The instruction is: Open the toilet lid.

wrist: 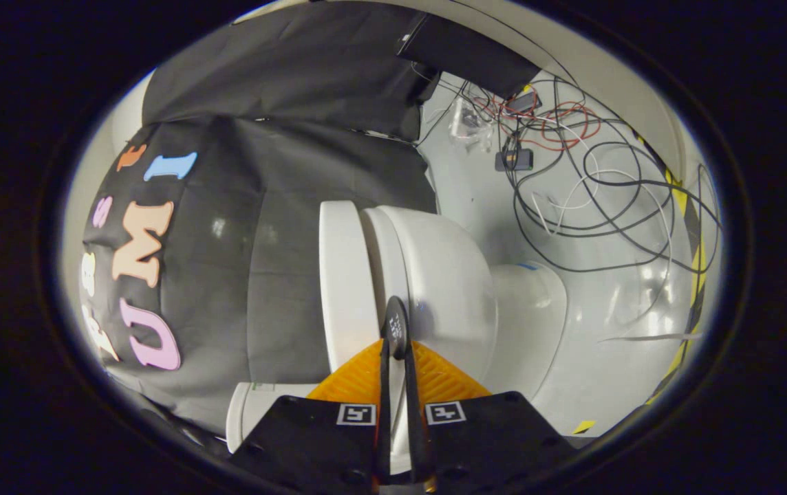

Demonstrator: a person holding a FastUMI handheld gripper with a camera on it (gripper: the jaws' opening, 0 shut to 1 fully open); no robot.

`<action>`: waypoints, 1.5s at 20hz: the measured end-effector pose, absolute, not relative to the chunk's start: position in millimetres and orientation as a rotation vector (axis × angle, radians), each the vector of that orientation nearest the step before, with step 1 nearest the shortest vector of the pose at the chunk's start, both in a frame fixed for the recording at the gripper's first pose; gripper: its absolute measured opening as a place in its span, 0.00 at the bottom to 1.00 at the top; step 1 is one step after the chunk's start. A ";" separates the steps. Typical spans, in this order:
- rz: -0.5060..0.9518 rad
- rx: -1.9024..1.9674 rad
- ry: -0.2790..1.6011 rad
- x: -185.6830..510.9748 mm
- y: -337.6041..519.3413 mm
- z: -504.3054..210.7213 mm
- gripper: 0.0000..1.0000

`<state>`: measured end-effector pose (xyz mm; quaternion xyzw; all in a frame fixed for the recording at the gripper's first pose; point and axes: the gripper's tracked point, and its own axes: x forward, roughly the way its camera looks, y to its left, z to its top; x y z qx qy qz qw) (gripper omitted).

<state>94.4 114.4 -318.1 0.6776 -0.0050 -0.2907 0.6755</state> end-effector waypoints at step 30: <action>-0.432 0.796 0.049 134.1 176.4 -109.6 0.01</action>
